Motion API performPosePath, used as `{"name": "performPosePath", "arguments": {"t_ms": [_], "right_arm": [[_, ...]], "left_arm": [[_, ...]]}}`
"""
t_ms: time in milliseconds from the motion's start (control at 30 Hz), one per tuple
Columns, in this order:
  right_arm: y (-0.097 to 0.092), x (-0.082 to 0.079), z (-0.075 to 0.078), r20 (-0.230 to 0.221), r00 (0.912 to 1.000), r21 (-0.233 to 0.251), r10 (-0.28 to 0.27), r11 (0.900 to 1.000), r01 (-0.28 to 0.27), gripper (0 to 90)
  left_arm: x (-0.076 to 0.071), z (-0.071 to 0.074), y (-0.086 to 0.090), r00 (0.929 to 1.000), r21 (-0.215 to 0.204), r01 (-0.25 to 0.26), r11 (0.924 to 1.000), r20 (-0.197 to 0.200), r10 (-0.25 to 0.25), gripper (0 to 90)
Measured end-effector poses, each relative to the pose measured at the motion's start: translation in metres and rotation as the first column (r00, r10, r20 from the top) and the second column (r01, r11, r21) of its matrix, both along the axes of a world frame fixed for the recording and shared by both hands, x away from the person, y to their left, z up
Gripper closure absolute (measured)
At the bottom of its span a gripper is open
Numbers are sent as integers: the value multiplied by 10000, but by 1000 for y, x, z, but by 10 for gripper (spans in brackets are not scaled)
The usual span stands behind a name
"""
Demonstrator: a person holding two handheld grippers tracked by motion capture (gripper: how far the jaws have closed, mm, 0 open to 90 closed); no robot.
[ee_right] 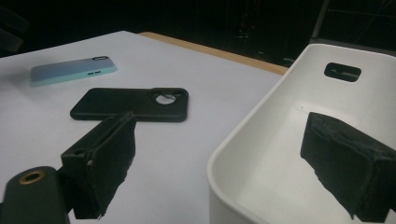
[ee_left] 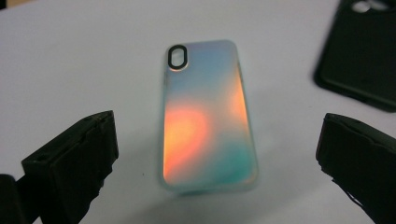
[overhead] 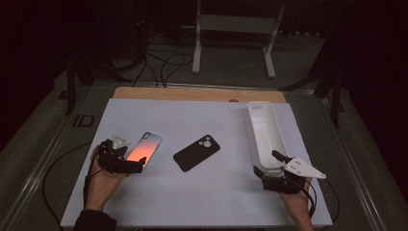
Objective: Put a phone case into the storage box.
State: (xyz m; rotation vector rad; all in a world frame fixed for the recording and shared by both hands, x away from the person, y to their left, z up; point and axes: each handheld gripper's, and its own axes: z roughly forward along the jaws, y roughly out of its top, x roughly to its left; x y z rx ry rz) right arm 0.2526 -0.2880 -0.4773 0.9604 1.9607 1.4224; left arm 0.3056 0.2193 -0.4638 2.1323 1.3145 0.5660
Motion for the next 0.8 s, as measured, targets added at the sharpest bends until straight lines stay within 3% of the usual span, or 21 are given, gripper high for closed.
{"name": "performPosePath", "arguments": {"t_ms": [333, 433, 800], "right_arm": [[0, 0, -1, -40, 10000, -21, 15, 10000, -15, 100], [0, 1, -1, -46, 10000, -18, 2, 10000, -2, 101], [-2, 1, -1, -61, 10000, 38, -25, 10000, 25, 101]], "left_arm": [[32, -18, -3, 9930, 524, -9, 9986, -1177, 71, 0], [37, -22, -7, 9911, 686, 45, 9976, -1328, 46, 0], [54, -43, -15, 9716, 986, 136, 9950, -2366, 101, 0]]}}
